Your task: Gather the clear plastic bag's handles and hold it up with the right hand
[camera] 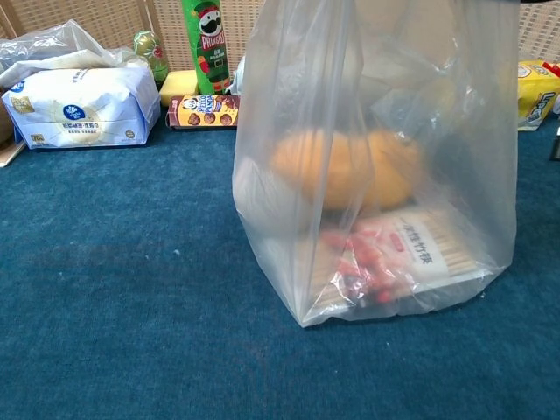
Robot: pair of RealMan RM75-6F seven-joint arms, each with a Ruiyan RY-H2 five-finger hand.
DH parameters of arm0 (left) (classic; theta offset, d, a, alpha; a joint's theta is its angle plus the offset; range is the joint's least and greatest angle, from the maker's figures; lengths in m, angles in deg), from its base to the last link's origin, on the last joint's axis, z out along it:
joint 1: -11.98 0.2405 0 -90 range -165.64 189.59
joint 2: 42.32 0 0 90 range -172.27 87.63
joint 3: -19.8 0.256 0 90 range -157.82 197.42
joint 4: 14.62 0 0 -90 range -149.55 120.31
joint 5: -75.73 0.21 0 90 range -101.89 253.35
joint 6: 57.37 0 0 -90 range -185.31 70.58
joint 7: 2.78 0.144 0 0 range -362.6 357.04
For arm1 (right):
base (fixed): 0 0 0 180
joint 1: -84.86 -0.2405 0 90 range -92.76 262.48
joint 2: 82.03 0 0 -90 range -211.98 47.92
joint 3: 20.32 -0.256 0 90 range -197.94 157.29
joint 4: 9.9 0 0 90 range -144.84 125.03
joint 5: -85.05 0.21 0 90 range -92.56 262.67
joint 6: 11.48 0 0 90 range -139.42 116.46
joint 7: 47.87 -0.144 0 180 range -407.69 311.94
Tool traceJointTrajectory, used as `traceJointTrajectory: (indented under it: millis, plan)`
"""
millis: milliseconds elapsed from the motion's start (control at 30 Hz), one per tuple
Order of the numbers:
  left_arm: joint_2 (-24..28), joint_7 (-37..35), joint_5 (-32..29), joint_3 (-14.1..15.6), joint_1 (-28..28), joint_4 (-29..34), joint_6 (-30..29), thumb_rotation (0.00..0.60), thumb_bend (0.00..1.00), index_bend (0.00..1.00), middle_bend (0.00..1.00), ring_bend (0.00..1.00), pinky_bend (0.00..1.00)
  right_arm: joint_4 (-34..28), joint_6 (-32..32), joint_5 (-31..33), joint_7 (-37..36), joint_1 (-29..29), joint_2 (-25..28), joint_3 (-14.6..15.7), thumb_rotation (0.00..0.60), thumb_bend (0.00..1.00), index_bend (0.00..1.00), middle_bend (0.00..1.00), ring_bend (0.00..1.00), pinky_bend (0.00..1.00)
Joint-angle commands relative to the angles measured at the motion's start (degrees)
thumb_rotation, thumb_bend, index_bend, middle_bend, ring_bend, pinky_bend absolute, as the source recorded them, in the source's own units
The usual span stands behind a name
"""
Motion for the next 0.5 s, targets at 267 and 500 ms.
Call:
traceJointTrajectory:
  millis: [267, 500]
  plan:
    - [-0.6, 1.0, -1.3, -0.4, -1.3, -0.6, 0.3, 0.6, 0.13, 0.28, 0.22, 0.09, 0.21, 0.0, 0.5, 0.4, 0.1, -0.8, -1.6, -0.5, 0.111, 0.13, 0.19, 0.23, 0.15, 0.1]
    - [-1.3, 1.1, -2.1, -0.3, -2.1, -1.3, 0.4, 0.6, 0.13, 0.28, 0.22, 0.09, 0.21, -0.3, 1.5, 1.5, 0.3, -1.6, -2.9, -1.2, 0.112, 0.13, 0.19, 0.24, 0.15, 0.11]
